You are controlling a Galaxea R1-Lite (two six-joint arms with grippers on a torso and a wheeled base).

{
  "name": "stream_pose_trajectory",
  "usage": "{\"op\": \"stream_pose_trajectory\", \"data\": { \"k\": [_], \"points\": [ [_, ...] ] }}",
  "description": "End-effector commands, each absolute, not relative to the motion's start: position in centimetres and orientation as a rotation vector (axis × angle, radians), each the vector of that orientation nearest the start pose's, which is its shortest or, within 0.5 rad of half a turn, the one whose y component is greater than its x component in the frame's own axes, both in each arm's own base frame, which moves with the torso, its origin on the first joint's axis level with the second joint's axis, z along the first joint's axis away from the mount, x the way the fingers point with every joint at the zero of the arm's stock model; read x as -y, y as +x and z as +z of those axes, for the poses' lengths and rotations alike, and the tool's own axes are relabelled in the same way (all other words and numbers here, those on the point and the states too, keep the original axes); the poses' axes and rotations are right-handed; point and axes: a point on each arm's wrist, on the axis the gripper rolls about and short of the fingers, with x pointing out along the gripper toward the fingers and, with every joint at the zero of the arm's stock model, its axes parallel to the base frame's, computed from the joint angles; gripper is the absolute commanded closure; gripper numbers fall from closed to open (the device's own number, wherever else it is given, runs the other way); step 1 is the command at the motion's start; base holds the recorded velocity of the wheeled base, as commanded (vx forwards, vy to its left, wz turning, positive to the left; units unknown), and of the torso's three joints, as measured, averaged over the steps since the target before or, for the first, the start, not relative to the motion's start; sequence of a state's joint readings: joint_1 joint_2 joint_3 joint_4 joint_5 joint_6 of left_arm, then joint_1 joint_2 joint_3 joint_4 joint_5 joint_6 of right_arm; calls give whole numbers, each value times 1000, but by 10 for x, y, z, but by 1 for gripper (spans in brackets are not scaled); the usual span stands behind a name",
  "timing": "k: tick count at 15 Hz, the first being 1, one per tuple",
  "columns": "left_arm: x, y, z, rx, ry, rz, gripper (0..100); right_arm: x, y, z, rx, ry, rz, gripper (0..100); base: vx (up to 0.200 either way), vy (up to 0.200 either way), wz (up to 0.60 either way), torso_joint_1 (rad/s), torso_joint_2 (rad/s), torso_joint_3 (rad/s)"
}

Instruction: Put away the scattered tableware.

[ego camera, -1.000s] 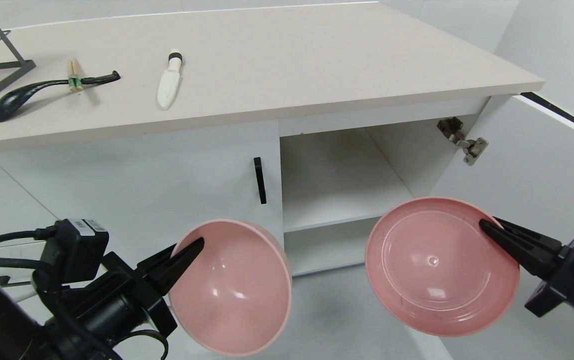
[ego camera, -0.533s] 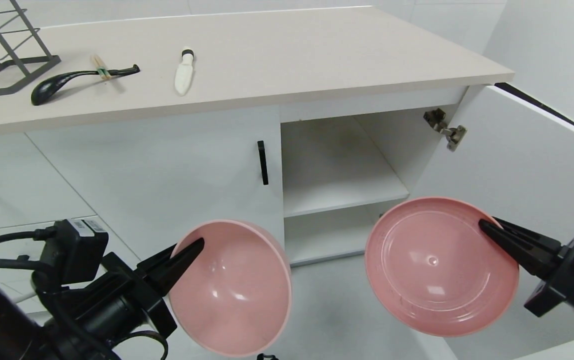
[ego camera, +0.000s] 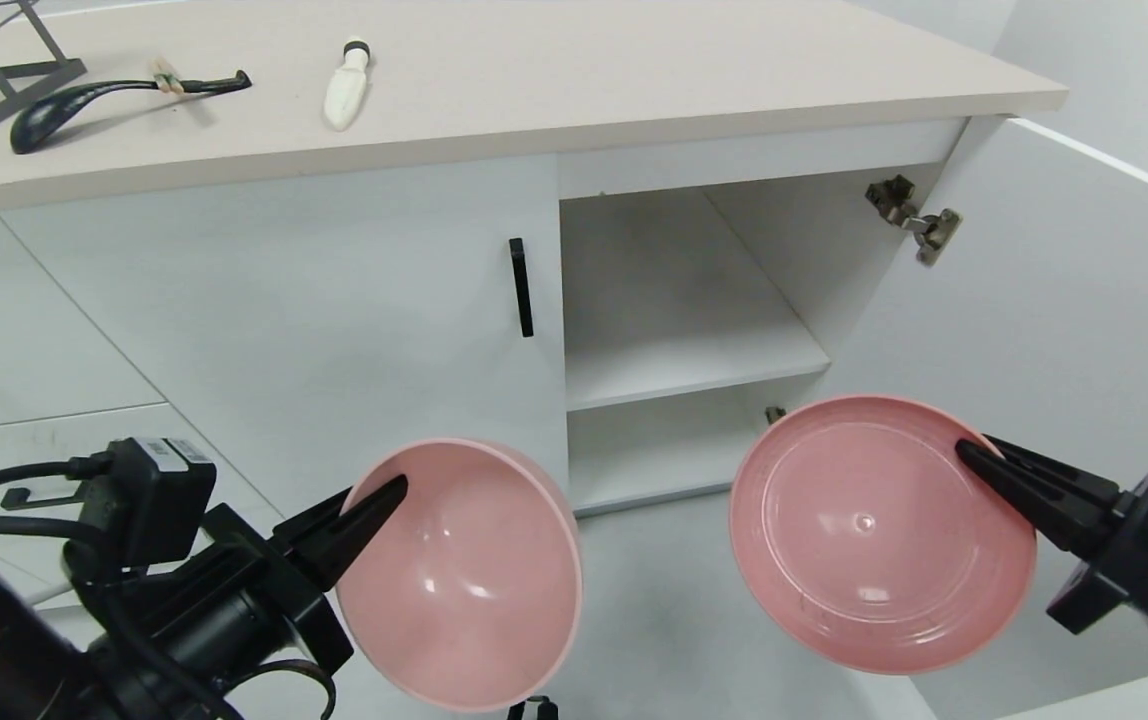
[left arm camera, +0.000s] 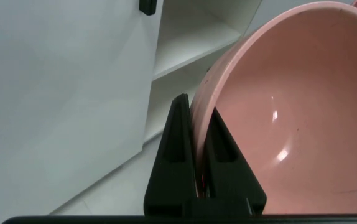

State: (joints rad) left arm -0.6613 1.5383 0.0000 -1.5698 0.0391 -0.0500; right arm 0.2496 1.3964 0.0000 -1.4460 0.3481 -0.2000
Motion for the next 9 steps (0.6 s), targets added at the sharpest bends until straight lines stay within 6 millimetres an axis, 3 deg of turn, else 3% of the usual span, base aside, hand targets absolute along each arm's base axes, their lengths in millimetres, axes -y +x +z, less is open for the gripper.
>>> {"op": "stream_pose_trajectory", "data": {
  "k": [1, 3, 5, 9],
  "points": [
    [106, 138, 131, 17, -61, -620, 100, -45, 148, 140, 101, -196, 589, 100, 0, 0, 0, -27, 51, 41],
    [105, 139, 131, 15, -57, -613, 100, -46, 150, 139, 90, -195, 590, 100, 0, -100, 0, -1, 11, 21],
    [104, 139, 132, 22, -56, -608, 100, -46, 150, 139, 92, -195, 590, 100, 200, -200, 0, -7, 5, 39],
    [104, 139, 132, 23, -56, -607, 100, -46, 150, 138, 86, -195, 591, 100, 0, 0, 0, 0, 0, 0]
  ]
}}
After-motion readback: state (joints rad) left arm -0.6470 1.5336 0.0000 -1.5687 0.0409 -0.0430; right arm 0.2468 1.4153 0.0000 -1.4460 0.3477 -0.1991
